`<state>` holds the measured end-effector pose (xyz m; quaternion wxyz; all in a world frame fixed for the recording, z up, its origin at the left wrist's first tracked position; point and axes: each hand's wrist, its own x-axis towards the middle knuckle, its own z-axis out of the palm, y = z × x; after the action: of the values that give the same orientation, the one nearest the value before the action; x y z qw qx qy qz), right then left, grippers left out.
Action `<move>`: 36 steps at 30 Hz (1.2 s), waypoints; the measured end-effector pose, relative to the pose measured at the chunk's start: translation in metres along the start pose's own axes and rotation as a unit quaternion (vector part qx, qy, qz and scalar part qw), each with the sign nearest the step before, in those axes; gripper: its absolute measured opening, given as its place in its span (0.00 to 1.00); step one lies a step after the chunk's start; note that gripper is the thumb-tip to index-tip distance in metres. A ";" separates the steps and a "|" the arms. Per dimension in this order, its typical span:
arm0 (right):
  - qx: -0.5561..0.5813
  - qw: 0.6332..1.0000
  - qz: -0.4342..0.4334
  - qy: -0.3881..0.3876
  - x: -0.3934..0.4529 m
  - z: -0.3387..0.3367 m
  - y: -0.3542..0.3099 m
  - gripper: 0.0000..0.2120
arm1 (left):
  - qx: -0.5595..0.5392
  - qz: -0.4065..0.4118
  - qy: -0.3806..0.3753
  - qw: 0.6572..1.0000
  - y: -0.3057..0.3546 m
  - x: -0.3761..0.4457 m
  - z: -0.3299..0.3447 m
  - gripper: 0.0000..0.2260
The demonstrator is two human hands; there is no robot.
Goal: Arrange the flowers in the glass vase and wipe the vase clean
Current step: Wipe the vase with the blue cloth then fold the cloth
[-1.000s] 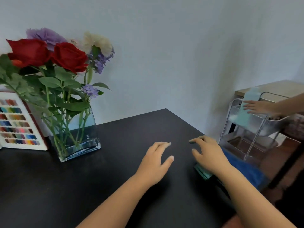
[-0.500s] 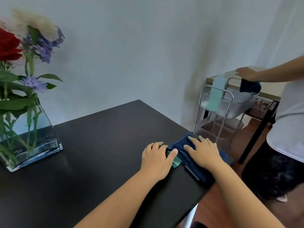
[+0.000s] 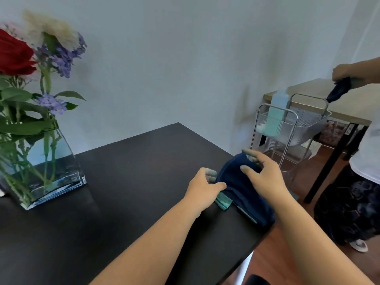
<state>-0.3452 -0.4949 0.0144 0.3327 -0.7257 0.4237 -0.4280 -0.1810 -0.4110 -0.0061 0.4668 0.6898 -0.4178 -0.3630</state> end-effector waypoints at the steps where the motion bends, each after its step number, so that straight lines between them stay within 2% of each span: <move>1: 0.035 0.999 -0.030 -0.016 0.000 0.000 -0.010 0.22 | -0.026 0.001 -0.009 1.000 0.002 0.000 -0.006 0.18; 4: 0.077 0.988 -0.109 -0.079 0.003 0.004 -0.041 0.25 | -0.026 0.047 -0.018 0.998 0.010 -0.001 -0.030 0.25; 9: 0.105 0.969 -0.189 -0.119 0.014 0.032 -0.086 0.23 | -0.028 0.127 -0.018 0.991 0.022 -0.014 -0.083 0.13; 12: 0.143 0.964 -0.193 -0.116 0.021 0.061 -0.107 0.20 | -0.016 0.156 0.048 0.987 0.028 -0.028 -0.113 0.05; 16: 0.130 0.970 -0.202 -0.022 0.016 0.106 -0.128 0.16 | 0.064 0.157 0.162 0.972 0.038 -0.047 -0.158 0.04; 18: 0.152 0.965 -0.200 -0.072 0.005 0.130 -0.134 0.17 | 0.107 0.157 0.200 0.961 0.042 -0.056 -0.180 0.06; 22: 0.170 0.939 -0.175 -0.244 -0.026 0.188 -0.144 0.37 | 0.141 0.160 0.253 0.944 0.046 -0.076 -0.216 0.06; 24: 0.230 0.919 -0.155 -0.280 -0.041 0.218 -0.157 0.36 | 0.141 0.150 0.268 0.941 0.047 -0.085 -0.226 0.04; 27: 0.299 0.914 -0.127 -0.245 -0.052 0.256 -0.176 0.21 | 0.189 0.137 0.313 0.921 0.042 -0.101 -0.237 0.04; 30: 0.267 0.931 -0.142 -0.203 -0.056 0.281 -0.186 0.16 | 0.220 0.141 0.398 0.879 0.029 -0.119 -0.260 0.07; 36: 0.233 0.954 -0.130 -0.137 -0.044 0.315 -0.185 0.14 | -0.005 0.094 0.487 0.868 -0.011 -0.132 -0.345 0.07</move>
<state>-0.0117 -0.3401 0.0266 0.4884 -0.7288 0.1644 -0.4508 0.0781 -0.1701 0.1020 0.6467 0.7339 -0.1981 0.0625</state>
